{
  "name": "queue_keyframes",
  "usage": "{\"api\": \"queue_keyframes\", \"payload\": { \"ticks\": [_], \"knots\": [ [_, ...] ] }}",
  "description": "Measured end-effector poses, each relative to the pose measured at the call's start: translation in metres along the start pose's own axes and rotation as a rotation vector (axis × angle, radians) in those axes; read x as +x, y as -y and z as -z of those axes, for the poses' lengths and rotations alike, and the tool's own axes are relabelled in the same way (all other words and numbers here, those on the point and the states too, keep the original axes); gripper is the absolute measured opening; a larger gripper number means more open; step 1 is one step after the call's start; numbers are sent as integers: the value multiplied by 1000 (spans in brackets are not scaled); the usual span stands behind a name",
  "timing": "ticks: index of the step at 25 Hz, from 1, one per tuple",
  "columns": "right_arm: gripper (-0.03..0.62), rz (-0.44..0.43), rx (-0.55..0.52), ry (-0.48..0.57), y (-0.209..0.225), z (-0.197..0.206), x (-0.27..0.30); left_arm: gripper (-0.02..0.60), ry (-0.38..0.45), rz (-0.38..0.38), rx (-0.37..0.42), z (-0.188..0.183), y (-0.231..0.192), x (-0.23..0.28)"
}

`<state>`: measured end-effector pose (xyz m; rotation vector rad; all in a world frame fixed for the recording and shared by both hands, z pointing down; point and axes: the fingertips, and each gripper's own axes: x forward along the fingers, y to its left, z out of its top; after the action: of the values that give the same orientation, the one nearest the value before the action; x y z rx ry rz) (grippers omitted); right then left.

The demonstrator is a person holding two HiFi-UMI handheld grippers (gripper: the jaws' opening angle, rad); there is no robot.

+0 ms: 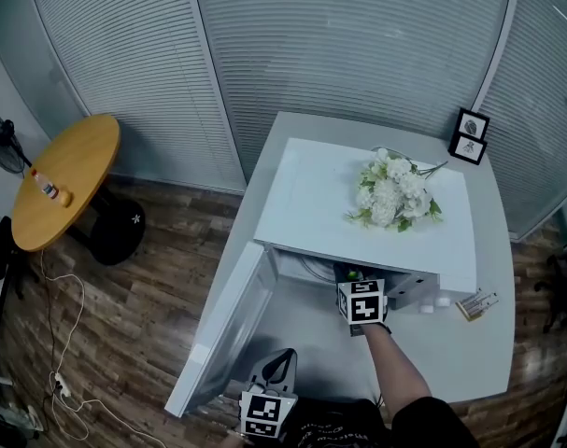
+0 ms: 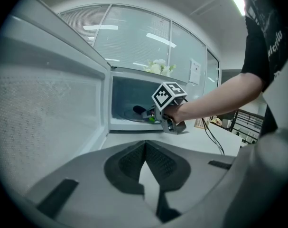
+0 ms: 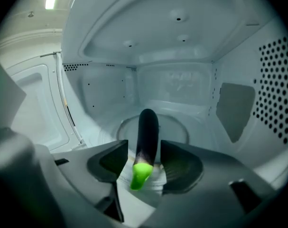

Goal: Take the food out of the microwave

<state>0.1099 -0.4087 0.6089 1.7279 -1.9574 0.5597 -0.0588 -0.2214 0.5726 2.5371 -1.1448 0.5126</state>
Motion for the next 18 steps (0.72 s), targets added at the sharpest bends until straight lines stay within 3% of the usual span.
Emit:
{"api": "queue_keyframes", "payload": {
  "ticks": [4,18],
  "knots": [
    [207,-12,-51,-42,-4,4,4,8,-3,-13,-4,3,-3,-2],
    [135,10,-58,-45,0,4,2,8,-1,-2,-4,4,-2,-5]
  ]
}}
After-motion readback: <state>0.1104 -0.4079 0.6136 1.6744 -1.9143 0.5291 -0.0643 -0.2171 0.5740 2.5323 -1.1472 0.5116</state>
